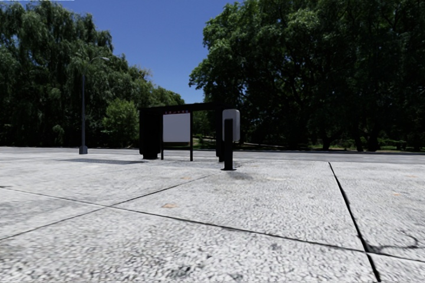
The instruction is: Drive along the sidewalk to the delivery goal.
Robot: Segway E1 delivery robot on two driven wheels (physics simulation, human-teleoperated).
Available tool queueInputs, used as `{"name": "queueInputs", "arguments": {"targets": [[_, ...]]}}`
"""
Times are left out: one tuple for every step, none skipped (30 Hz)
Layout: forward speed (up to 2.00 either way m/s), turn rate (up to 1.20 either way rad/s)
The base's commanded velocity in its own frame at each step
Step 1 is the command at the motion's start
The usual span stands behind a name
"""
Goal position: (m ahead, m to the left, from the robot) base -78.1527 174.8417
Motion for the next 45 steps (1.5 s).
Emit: {"name": "queueInputs", "arguments": {"targets": [[1.23,0.24],[1.23,0.24],[1.23,0.19],[1.23,0.22],[1.28,0.33],[1.28,0.33],[1.33,0.43],[1.35,0.48],[1.35,0.48],[1.35,0.51],[1.35,0.55],[1.35,0.62],[1.35,0.62],[1.35,0.64],[1.35,0.64],[1.35,0.64],[1.35,0.65],[1.35,0.66],[1.35,0.67],[1.35,0.67],[1.36,0.67],[1.36,0.67],[1.36,0.67],[1.36,0.67],[1.36,0.67],[1.36,0.67],[1.36,0.67],[1.36,0.67],[1.36,0.67],[1.36,0.67],[1.36,0.67],[1.36,0.67],[1.36,0.67],[1.36,0.67],[1.36,0.67],[1.36,0.67],[1.36,0.67],[1.36,0.67],[1.36,0.67],[1.37,0.67],[1.43,0.67],[1.43,0.67],[1.58,0.67],[2.0,0.67],[2.0,0.67]]}}
